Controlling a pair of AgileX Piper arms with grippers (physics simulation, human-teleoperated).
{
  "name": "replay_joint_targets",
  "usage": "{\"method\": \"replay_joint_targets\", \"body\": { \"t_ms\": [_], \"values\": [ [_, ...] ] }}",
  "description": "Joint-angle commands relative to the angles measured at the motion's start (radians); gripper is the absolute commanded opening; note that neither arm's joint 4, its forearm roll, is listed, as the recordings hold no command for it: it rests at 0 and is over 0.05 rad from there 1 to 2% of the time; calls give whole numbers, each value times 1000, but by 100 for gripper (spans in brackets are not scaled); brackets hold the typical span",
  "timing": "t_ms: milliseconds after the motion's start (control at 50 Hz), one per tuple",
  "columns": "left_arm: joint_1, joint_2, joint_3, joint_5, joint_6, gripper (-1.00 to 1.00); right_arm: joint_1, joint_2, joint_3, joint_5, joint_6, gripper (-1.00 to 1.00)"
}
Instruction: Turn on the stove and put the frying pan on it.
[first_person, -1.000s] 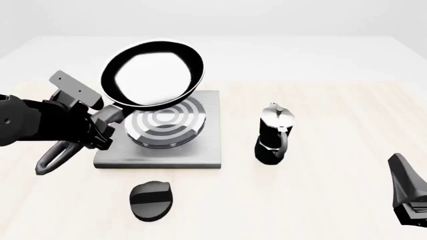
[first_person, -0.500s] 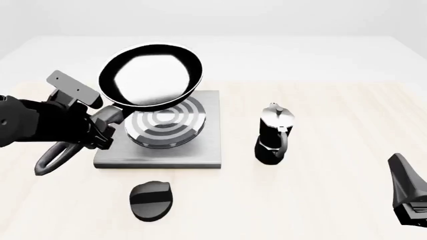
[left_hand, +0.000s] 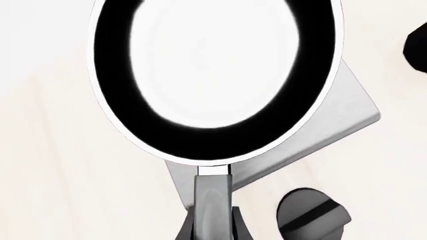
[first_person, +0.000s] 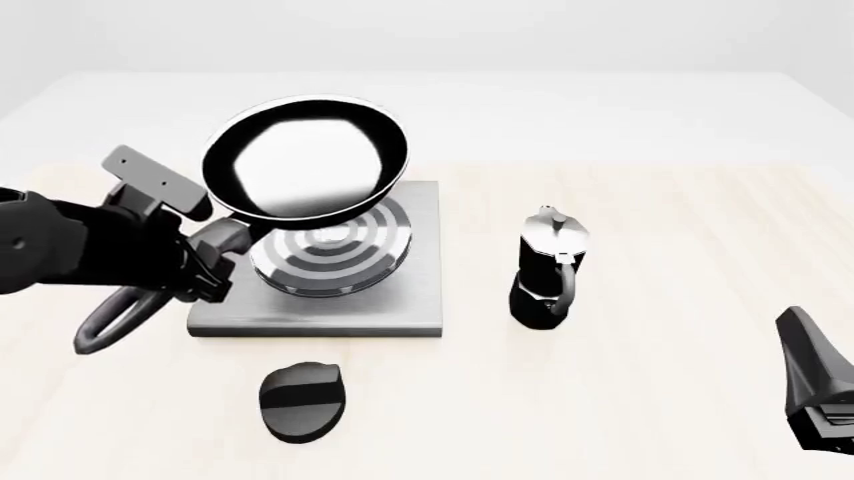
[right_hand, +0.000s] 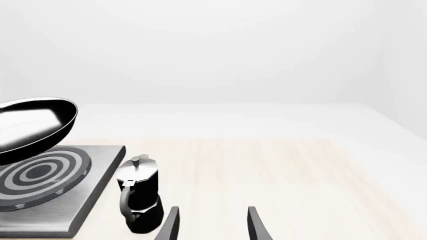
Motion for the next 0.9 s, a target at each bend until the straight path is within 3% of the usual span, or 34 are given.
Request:
{"method": "replay_joint_targets", "body": {
  "t_ms": [20, 420, 900],
  "values": [
    [7, 27, -13, -2, 85, -100, 0, 0, 0, 0, 0, 100],
    [-35, 89, 4, -57, 24, -100, 0, 0, 0, 0, 0, 100],
    [-30, 134, 53, -122, 18, -100, 0, 0, 0, 0, 0, 100]
  ]
}}
